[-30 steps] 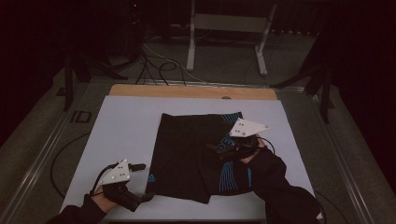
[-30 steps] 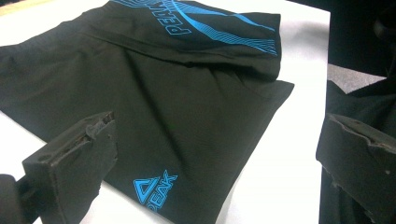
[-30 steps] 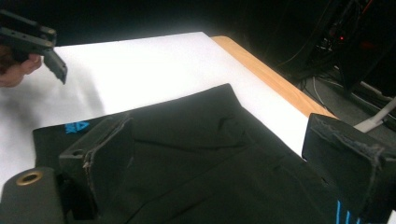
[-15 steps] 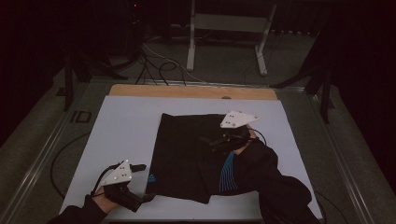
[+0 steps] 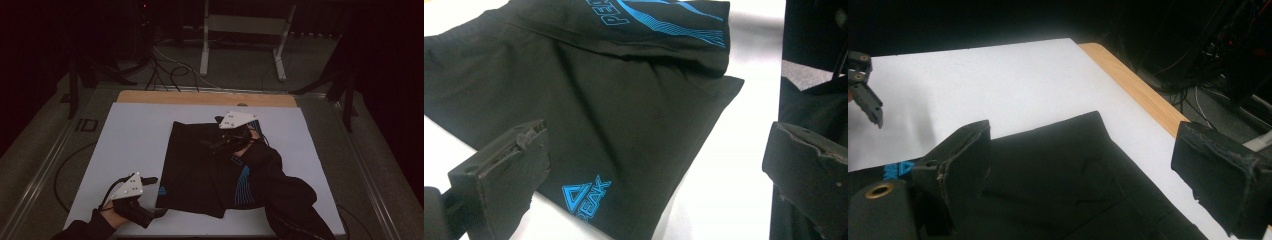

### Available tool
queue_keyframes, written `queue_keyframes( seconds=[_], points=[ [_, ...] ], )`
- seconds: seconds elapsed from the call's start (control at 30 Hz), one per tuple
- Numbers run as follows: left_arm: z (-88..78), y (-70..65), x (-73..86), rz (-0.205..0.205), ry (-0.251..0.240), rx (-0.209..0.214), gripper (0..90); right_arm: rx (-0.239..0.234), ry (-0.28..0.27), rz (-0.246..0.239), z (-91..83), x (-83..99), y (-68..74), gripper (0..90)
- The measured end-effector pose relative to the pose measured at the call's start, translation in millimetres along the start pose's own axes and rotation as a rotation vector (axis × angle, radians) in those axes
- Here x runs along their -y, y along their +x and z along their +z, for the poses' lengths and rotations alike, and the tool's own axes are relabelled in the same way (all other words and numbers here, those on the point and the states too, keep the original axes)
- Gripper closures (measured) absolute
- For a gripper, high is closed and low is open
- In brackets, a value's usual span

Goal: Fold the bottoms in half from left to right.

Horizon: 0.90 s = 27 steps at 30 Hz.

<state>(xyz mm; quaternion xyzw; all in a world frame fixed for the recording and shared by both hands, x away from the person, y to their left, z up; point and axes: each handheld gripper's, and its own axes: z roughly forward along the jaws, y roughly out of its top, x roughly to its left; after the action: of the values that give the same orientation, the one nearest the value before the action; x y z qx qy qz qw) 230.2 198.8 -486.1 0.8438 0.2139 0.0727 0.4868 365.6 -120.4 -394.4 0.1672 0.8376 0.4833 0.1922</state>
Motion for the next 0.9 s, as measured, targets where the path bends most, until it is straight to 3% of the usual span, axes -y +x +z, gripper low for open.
queue_keyframes(
  seconds=[0.2, 0.4, 0.9],
  points=[
    [1.0, -0.2, -0.2, -0.009, 0.007, 0.002, 0.1, -0.016, 0.007, -0.009, 15.0, -6.1, 0.9, 9.2],
    [1.3, 1.1, 0.3, -0.017, 0.008, -0.001, 0.1, -0.029, 0.016, 0.012, 29.6, -6.5, -1.9, 9.2],
    [2.1, 1.8, 0.7, -0.023, 0.023, -0.002, 0.1, -0.028, 0.057, 0.018, 56.5, -6.7, -7.5, 9.2]
  ],
)
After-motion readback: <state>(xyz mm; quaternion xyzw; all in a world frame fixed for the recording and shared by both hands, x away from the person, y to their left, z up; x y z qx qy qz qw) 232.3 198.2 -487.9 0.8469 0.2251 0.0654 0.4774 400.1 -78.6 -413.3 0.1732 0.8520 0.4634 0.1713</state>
